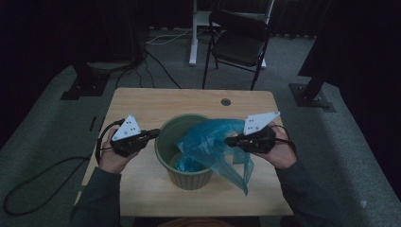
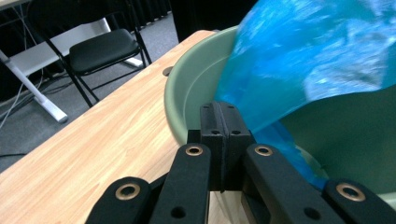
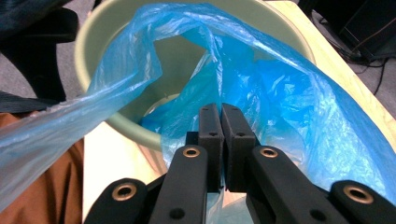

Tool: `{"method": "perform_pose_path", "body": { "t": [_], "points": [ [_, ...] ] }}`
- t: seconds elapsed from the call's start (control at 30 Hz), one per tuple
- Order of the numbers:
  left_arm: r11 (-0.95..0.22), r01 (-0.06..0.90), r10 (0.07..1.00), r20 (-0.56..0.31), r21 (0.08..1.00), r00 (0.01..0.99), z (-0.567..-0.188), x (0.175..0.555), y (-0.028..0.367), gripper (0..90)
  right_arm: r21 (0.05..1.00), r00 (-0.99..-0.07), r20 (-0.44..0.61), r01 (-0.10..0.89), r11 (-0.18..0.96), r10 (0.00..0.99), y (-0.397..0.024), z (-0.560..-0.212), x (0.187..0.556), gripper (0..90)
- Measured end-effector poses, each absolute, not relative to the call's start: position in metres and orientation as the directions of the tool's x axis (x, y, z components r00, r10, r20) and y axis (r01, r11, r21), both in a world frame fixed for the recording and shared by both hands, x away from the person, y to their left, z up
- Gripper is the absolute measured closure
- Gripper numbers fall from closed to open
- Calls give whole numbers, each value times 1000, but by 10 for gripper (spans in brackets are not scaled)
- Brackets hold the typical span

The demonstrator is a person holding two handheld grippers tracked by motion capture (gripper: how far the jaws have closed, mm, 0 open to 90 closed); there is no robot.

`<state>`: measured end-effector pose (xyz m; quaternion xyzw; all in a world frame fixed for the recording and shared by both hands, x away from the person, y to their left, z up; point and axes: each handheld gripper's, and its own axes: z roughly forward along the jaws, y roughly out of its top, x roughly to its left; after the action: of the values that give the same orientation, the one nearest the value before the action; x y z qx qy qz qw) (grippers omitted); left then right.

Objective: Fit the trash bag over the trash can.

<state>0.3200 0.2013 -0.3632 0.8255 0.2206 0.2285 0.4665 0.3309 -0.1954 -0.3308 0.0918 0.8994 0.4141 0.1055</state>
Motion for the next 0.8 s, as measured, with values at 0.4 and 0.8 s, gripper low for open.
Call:
{"method": "perform_pose_path", "body": {
  "t": [0.4,0.8],
  "points": [
    [-467,107,495,159,878,854,-352,324,172,731,760,-969,-121,48,648,214,-178,-332,335,884],
    [-415,72,362,92,907,928,-324,330,128,545,743,-977,-136,10,669,166,-159,-332,332,888]
  ]
}}
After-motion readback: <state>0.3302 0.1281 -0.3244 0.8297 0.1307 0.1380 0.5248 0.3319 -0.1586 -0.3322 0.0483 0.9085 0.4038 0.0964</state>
